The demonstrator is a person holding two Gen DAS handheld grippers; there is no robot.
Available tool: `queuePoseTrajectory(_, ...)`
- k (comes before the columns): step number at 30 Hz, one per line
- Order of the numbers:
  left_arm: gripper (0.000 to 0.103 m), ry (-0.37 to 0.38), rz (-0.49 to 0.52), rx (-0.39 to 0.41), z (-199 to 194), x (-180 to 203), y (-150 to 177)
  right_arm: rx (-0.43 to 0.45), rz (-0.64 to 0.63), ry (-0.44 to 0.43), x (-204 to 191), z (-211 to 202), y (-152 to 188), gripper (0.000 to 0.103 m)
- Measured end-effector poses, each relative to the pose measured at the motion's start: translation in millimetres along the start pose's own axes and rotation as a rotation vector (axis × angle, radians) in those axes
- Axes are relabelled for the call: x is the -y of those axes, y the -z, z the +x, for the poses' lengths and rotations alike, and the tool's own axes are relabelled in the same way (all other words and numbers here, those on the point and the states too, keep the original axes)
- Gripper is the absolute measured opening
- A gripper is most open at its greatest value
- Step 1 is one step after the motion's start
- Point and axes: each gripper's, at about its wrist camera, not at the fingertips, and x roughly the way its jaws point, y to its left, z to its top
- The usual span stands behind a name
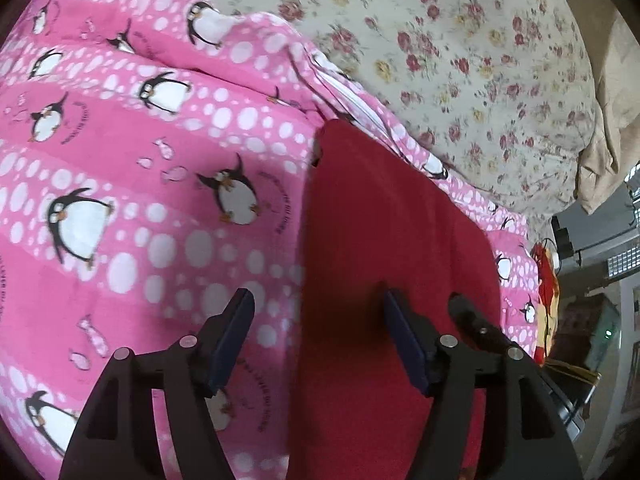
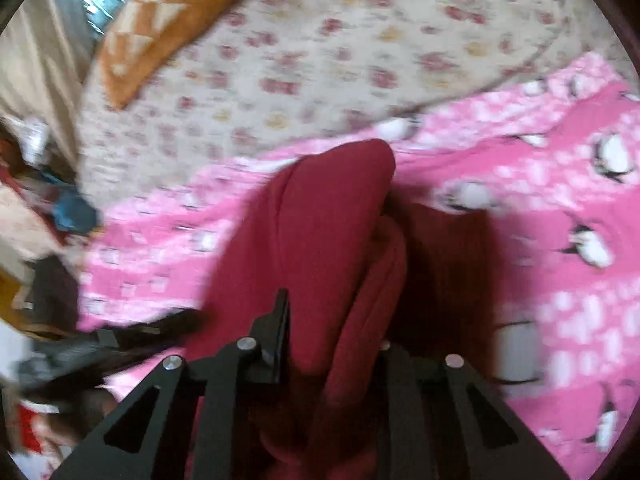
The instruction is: Fold small clothes
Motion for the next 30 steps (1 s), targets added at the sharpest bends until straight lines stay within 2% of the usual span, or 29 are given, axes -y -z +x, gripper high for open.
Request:
queuePoseTrajectory(2, 0.047, 0.001, 0.004, -0.001, 5.9, 4.4, 1.0, -0.024, 0.065, -0.039, 12.1, 4.9, -1.6, 0.022)
queuePoseTrajectory(7, 0.048, 0.003, 0.014, -0.002, 10.1, 8.3, -0.2, -0.032, 0.068, -0.04, 15.5, 5.4, -1.4, 0.022)
queuePoseTrajectory(12, 0.048, 0.008, 0.024, -0.006, 9.6, 9.3, 1.6, -0.032, 0.123, -0.079, 21.3, 4.2, -2.7, 0.023)
queuePoseTrajectory(16, 0.048, 0.032, 0.046, -0.015, 13.7, 17.0, 4.3, -0.013, 0.107, -0.059, 20.4, -3.0, -3.5, 0.023)
queuePoseTrajectory(22, 0.047, 0.013, 0.094, -0.043, 33.4, 23.4, 10.8, -0.007, 0.078, -0.017, 19.1, -5.0, -3.2, 0.022)
queuePoseTrajectory(25, 0.044, 0.037, 0.112, -0.026, 25.7, 28.3, 13.4, 0.025, 0.072, -0.046, 18.4, -19.4, -5.3, 0.02)
queuePoseTrajectory(27, 0.044, 0.015, 0.134, -0.013, 26.1, 33.9, 15.4, 0.054, 0.017, 0.017, 18.5, -23.9, -8.9, 0.019)
queuePoseTrajectory(28, 0.044, -0.006, 0.139, -0.02, 30.7, 35.5, 16.8, 0.037, 0.023, 0.039, 22.4, -19.4, -9.8, 0.019)
queuePoseTrajectory(30, 0.047, -0.049, 0.148, -0.031, 39.4, 38.4, 20.5, -0.015, 0.109, 0.018, 40.0, -6.1, -7.5, 0.02)
